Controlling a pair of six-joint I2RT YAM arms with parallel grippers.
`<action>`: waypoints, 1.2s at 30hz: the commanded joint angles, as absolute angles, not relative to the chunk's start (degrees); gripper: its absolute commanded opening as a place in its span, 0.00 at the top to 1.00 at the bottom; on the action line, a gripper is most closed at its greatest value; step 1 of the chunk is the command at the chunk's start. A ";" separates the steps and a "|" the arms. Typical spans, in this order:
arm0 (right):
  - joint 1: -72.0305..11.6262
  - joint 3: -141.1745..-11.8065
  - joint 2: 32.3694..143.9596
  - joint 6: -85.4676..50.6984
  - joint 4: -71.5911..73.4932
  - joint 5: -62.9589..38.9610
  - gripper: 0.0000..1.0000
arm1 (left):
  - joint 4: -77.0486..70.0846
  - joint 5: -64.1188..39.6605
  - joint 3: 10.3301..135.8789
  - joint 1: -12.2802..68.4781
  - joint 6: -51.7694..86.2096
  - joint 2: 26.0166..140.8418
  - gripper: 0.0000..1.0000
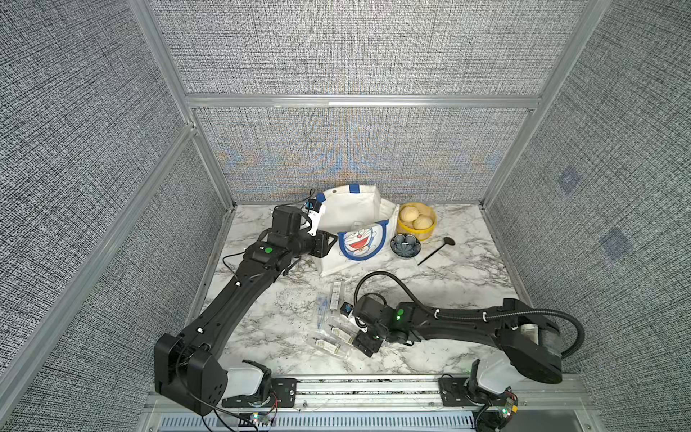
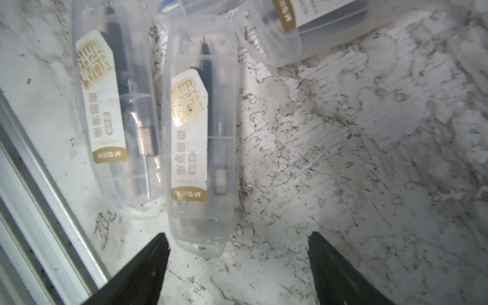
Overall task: Put the compass set into the canvas bag
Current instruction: Pick up the compass set at the center of the board.
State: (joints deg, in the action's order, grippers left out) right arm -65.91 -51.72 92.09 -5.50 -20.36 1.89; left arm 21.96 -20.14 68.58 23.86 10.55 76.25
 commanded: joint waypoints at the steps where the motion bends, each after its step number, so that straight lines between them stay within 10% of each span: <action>1: -66.34 -52.31 93.58 -5.45 -21.10 2.73 0.17 | 21.01 -20.98 68.72 23.72 10.29 75.85 0.55; 36: -66.07 -48.38 91.44 -5.98 -10.63 13.58 0.65 | 22.13 -20.88 69.35 23.47 9.56 75.89 0.54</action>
